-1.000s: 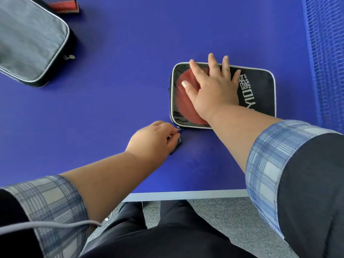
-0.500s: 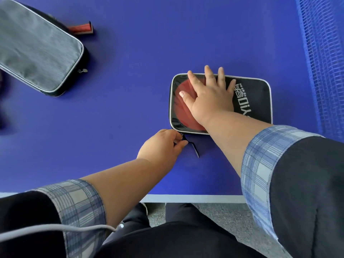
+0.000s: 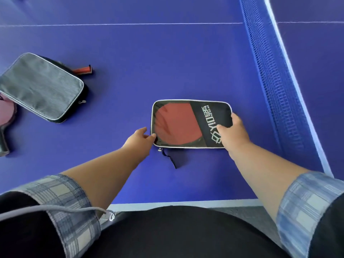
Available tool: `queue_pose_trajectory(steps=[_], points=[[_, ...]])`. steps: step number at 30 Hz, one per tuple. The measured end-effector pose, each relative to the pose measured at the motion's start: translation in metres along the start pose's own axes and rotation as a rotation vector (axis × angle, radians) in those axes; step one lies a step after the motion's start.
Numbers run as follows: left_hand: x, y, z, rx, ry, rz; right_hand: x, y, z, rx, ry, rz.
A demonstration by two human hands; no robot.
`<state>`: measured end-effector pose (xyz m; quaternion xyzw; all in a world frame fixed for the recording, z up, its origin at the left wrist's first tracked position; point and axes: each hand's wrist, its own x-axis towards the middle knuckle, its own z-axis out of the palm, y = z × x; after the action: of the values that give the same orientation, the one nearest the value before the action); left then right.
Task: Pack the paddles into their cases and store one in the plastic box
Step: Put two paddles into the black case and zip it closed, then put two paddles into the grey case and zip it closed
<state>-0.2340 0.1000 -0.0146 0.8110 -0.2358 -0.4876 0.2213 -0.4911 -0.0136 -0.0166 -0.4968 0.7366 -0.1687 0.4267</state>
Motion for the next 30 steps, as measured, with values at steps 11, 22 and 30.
queue_pose_trajectory(steps=[11, 22, 30], points=[[0.016, 0.067, 0.022, 0.383, 0.029, 0.239, -0.063, 0.007, -0.009, 0.485, 0.086, 0.374], [0.058, 0.193, 0.116, 0.768, -0.129, 0.613, -0.102, 0.043, -0.007, 0.849, 0.307, 0.508], [0.066, 0.172, 0.145, 0.99, -0.16, 0.694, -0.102, 0.049, -0.003, 0.946, 0.158, 0.645]])
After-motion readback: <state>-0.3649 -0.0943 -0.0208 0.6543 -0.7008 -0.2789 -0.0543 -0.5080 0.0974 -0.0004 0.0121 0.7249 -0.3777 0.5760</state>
